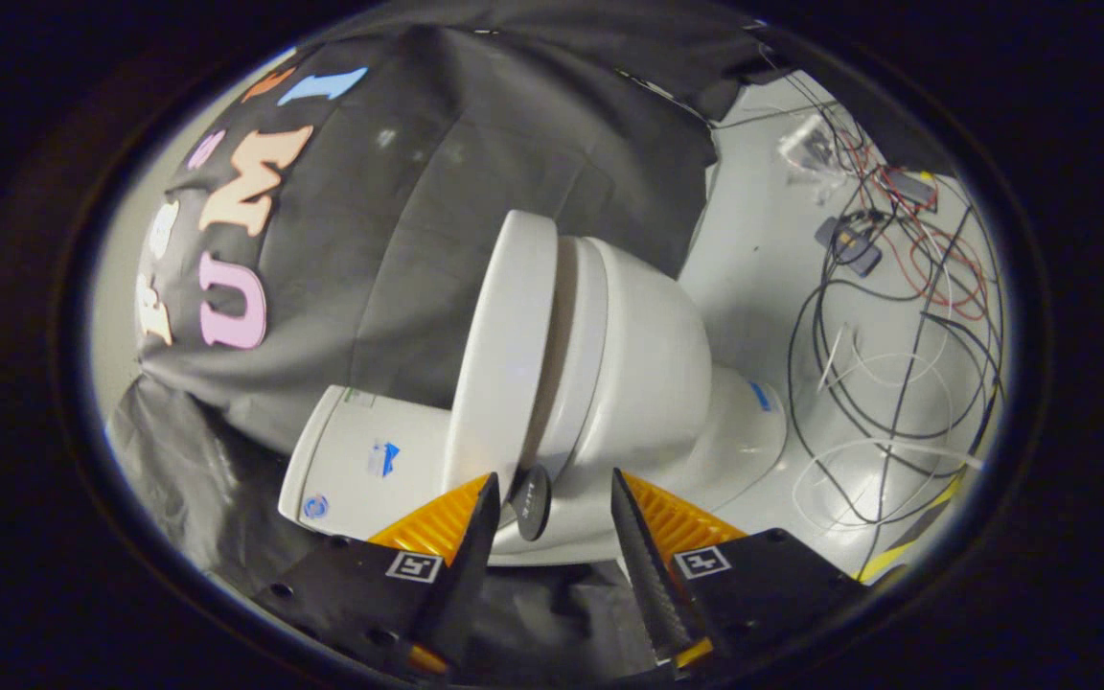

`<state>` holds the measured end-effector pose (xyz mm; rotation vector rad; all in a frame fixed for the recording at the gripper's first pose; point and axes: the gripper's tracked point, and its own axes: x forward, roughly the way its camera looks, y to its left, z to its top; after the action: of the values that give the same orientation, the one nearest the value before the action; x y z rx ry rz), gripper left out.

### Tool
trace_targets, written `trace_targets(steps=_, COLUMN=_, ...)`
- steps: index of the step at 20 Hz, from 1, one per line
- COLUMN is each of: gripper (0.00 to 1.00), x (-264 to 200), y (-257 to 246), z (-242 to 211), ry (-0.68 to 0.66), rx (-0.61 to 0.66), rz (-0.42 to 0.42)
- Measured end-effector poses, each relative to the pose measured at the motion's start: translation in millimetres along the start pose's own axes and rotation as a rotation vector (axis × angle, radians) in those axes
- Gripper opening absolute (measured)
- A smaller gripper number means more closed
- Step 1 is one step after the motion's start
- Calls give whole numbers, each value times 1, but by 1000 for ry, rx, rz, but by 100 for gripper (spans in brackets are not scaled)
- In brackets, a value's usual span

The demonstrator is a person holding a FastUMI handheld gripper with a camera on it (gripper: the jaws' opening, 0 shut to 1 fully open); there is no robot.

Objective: Open the toilet lid.

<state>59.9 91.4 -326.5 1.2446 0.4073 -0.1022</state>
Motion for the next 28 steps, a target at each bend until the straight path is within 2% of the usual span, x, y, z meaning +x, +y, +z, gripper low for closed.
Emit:
trace_targets(steps=3, gripper=73, x=4, y=23, z=2, ry=9, rx=58, rz=113)
trace_targets(steps=4, gripper=52, x=24, y=5, z=0, ry=-34, rx=47, rz=15)
trace_targets(steps=5, gripper=32, x=26, y=7, z=7, ry=-51, rx=58, rz=50)
trace_targets(steps=6, gripper=11, x=8, y=10, z=9, ry=-62, rx=31, rz=45)
trace_targets(steps=7, gripper=8, x=14, y=9, z=5, ry=-54, rx=-8, rz=50)
trace_targets(steps=9, gripper=1, x=24, y=9, z=12, ry=-67, rx=25, rz=35)
trace_targets(steps=17, gripper=0, x=4, y=43, z=21, ry=-55, rx=-60, rz=-35)
trace_targets(steps=21, gripper=1, x=-4, y=65, z=23, ry=-50, rx=-143, rz=-77)
trace_targets(steps=26, gripper=1, x=-3, y=65, z=22, ry=-42, rx=-128, rz=-157)
trace_targets(steps=28, gripper=0, x=-4, y=69, z=21, ry=-34, rx=-123, rz=-165)
